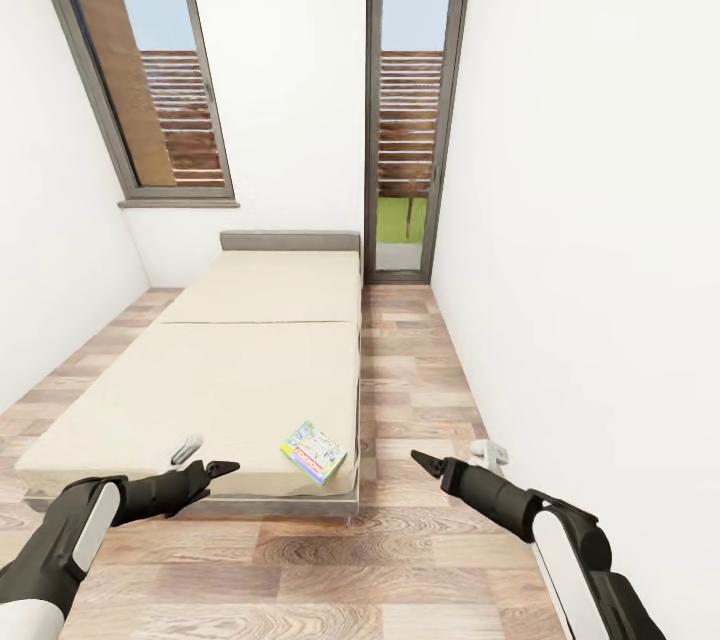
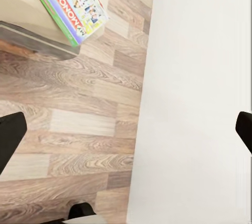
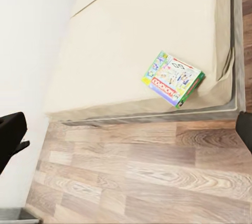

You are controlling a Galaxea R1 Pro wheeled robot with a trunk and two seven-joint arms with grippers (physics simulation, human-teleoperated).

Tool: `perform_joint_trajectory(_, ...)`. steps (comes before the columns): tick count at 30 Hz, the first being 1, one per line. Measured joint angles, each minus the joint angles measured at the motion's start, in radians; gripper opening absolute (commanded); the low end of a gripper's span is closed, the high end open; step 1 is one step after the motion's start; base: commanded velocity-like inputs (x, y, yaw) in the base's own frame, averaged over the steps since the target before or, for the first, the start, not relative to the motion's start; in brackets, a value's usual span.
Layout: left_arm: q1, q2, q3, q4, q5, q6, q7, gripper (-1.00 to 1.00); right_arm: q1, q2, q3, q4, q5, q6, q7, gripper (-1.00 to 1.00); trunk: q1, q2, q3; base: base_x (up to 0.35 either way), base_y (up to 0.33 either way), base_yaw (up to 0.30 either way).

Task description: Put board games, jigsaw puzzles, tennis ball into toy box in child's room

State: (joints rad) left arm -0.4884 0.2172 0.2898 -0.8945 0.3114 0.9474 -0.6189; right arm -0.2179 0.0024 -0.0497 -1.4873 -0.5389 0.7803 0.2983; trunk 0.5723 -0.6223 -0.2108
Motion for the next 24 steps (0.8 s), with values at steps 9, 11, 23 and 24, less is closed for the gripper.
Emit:
perform_joint_trajectory(9,-0.002,-0.039,0.001,0.001,0.03,-0.003,-0.001,1.0,-0.001,-0.011,-0.02,-0.001,-0.078,0.002,0.009,1.0,0.035,-0.063,-0.028,0.0,0.0,0.0)
perform_joint_trajectory(11,-0.003,-0.053,0.001,0.002,0.051,-0.013,0.0,1.0,0.0,-0.013,-0.032,-0.002,-0.087,0.002,0.012,1.0,0.042,-0.077,-0.035,0.0,0.0,0.0)
perform_joint_trajectory(23,-0.003,-0.131,0.002,0.099,0.129,-0.168,0.0,1.0,0.001,-0.017,-0.12,-0.002,-0.1,0.009,0.068,1.0,0.088,-0.161,-0.072,0.0,0.0,0.0)
perform_joint_trajectory(24,-0.003,-0.134,0.003,0.111,0.13,-0.179,-0.001,1.0,0.001,-0.017,-0.128,-0.002,-0.1,0.011,0.072,1.0,0.092,-0.168,-0.076,0.0,0.0,0.0)
